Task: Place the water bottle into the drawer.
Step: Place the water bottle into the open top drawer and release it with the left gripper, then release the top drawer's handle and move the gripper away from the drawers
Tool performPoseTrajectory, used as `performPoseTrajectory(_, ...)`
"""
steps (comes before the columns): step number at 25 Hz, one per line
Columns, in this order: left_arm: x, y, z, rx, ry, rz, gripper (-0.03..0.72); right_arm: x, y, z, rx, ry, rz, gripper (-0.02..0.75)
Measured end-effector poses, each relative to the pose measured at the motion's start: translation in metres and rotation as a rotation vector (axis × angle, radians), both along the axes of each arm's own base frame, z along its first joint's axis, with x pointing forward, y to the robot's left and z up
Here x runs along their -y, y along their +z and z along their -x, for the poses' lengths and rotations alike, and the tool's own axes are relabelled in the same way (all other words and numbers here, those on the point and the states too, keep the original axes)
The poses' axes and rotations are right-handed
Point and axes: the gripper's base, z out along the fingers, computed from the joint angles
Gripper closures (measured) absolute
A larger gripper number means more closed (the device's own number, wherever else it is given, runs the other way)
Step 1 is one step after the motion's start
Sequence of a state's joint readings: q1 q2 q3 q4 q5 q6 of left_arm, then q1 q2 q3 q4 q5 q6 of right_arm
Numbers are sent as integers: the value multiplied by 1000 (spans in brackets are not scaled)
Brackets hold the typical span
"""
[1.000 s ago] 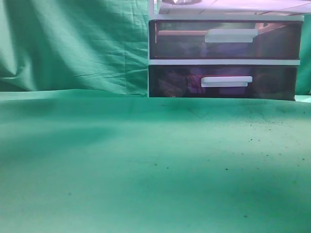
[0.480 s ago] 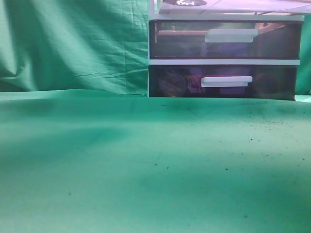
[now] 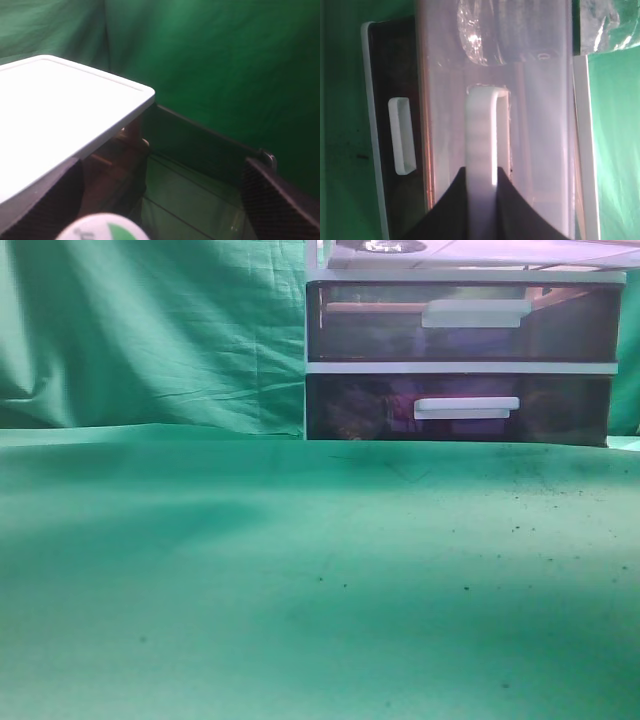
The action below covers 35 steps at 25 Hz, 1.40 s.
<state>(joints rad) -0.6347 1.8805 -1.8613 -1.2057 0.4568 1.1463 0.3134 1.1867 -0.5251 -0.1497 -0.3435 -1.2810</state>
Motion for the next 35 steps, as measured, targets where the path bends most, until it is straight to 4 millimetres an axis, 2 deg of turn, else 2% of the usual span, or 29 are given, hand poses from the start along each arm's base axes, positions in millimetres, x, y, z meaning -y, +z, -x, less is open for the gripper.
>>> performPoseTrajectory(4, 19, -24, -14, 46, -15, 54, 92, 0, 0, 0, 0, 0, 0, 654)
performPoseTrajectory(7, 34, -34, -17, 103, -20, 74, 92, 0, 0, 0, -1, 0, 0, 654)
performPoseTrajectory(13, 69, -31, -9, 230, -77, 76, 92, 0, 0, 0, -1, 0, 0, 654)
performPoseTrajectory(19, 64, -17, -15, 284, -11, 65, 92, 0, -1, 0, -14, -5, -3, 654)
performPoseTrajectory(20, 63, -17, -16, 283, 3, 48, 92, 0, -1, 0, -14, -5, -3, 654)
performPoseTrajectory(22, 58, -16, -16, 254, 11, 5, 165, 0, -1, 0, -15, -6, -4, 654)
performPoseTrajectory(24, 51, -13, -11, 224, -25, -85, 281, 0, -1, 0, -13, -5, -5, 654)
performPoseTrajectory(27, 32, -9, 2, 75, -88, -311, 548, 0, 2, -1, -13, -7, -4, 654)
performPoseTrajectory(28, 22, -6, 5, 51, -66, -414, 606, 0, 4, -3, -12, -8, -3, 654)
performPoseTrajectory(29, 13, -5, 8, 7, -36, -498, 625, -1, 7, -5, -8, -8, -2, 654)
performPoseTrajectory(30, 13, -5, 8, 7, -36, -498, 625, -2, 12, -9, 4, -8, -2, 654)
performPoseTrajectory(32, -10, 2, 14, -105, 89, -661, 615, -6, 21, -20, 24, -6, 8, 654)
performPoseTrajectory(33, -22, 10, 16, -118, 166, -710, 615, -8, 22, -26, 21, -3, 23, 654)
performPoseTrajectory(34, -47, 30, 23, -167, 329, -752, 615, -10, 21, -34, 18, -2, 33, 654)
performPoseTrajectory(35, -59, 45, 29, -161, 402, -747, 615, -12, 23, -42, 24, 0, 44, 654)
